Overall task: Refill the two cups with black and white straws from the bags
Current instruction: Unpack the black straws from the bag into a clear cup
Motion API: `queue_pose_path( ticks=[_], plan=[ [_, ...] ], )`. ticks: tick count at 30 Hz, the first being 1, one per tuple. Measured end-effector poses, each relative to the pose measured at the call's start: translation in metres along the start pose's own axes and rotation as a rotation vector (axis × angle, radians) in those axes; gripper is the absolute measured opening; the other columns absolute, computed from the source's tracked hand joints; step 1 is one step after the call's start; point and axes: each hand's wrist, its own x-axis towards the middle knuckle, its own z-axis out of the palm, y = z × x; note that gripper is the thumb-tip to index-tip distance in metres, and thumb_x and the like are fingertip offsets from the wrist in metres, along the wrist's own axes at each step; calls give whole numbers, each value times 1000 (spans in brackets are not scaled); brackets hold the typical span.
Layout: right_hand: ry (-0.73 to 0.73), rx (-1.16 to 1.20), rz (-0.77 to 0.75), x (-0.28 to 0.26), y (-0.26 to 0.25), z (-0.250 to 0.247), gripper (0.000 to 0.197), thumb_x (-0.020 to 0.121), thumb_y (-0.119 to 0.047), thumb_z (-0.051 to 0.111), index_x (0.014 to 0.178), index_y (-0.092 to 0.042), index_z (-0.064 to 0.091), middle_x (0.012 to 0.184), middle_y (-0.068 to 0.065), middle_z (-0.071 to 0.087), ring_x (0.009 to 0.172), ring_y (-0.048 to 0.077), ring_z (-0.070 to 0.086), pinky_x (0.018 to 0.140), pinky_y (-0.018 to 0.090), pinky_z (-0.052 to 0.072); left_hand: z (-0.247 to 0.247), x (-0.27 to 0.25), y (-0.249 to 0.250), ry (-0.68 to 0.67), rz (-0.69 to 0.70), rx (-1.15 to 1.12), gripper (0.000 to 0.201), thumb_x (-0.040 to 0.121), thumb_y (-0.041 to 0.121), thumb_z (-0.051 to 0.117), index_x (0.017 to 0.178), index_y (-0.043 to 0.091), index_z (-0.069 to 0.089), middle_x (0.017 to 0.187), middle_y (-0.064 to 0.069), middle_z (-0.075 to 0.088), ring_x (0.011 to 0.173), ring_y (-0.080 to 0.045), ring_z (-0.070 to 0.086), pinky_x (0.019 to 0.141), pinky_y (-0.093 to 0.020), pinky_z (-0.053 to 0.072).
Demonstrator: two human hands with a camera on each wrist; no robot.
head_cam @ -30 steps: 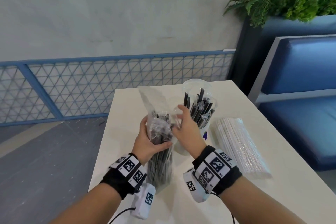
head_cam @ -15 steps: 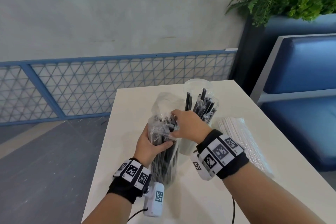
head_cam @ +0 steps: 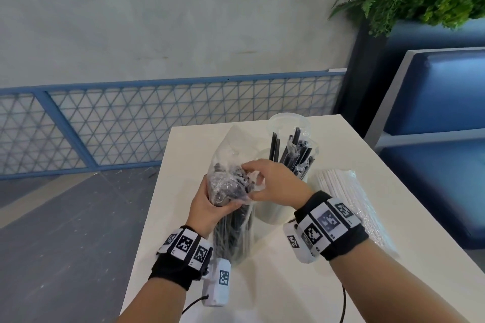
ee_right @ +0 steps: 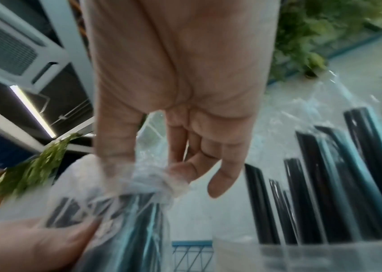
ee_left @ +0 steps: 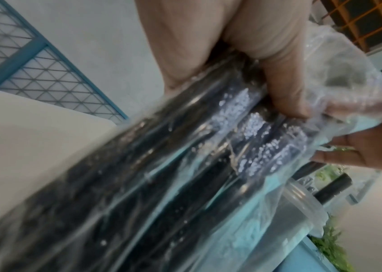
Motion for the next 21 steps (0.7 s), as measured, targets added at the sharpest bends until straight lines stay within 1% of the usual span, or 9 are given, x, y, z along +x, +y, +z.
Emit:
queue_pose_path(
  ticks=[2,5,8,11,12,14,15,18,21],
  plan=[
    [54,-10,5,0,0,-1,51,79,-16,69,128,-14,53,113,2,64,71,6,50,70,12,34,-1,1,-1,28,-6,-15,87,43,32,89,120,22,50,113,0,66,108,-15,63,89,-28,52],
    [64,28,-4,2,-1,2,46,80,-18,70,124,-14,57,101,-2,64,64,9,51,63,7,37,-3,2,-2,5,-20,-54,85,44,24,87,120,17,50,113,-5,66,107,-19,64,84,-26,53],
    [99,133,39,4,1,4,36,79,-18,72,113,-12,63,85,-3,64,59,-1,49,63,2,39,-6,2,-3,25,-25,-38,85,42,29,87,118,20,51,113,-4,66,107,-19,64,89,-33,53],
    [108,138,56,2,2,7,31,80,-18,71,109,-9,64,79,3,67,59,0,53,64,3,41,-9,3,-4,68,-10,5,85,45,33,88,119,17,50,114,-6,66,108,-21,63,95,-42,50],
    [99,130,56,1,2,9,35,81,-22,71,113,-12,62,83,1,65,63,4,57,68,5,42,-9,2,-3,65,-6,10,85,46,33,87,120,16,50,114,-6,66,108,-20,63,95,-41,50],
    [85,143,75,-1,2,11,42,81,-31,69,119,-20,56,95,2,58,75,14,61,82,19,46,-8,0,0,37,-6,7,82,48,28,87,120,15,50,114,-6,66,107,-18,64,90,-34,53],
    [89,193,98,-1,3,12,42,80,-29,71,118,-21,56,99,3,55,78,16,59,86,25,47,-7,0,0,19,-6,0,79,51,22,88,119,16,50,113,-6,66,107,-18,64,87,-30,54],
    [154,459,176,0,3,15,39,75,-11,75,109,-15,58,93,0,53,80,15,54,81,30,50,-4,0,-1,-13,2,-1,70,58,-1,85,114,23,50,113,-3,65,105,-13,65,82,-22,54],
    [168,688,217,-1,3,21,40,72,0,74,105,-18,60,88,-1,53,85,16,53,84,35,51,-3,1,-1,-7,2,-28,77,56,1,86,121,16,48,114,-5,65,106,-14,64,82,-22,54]
  ],
)
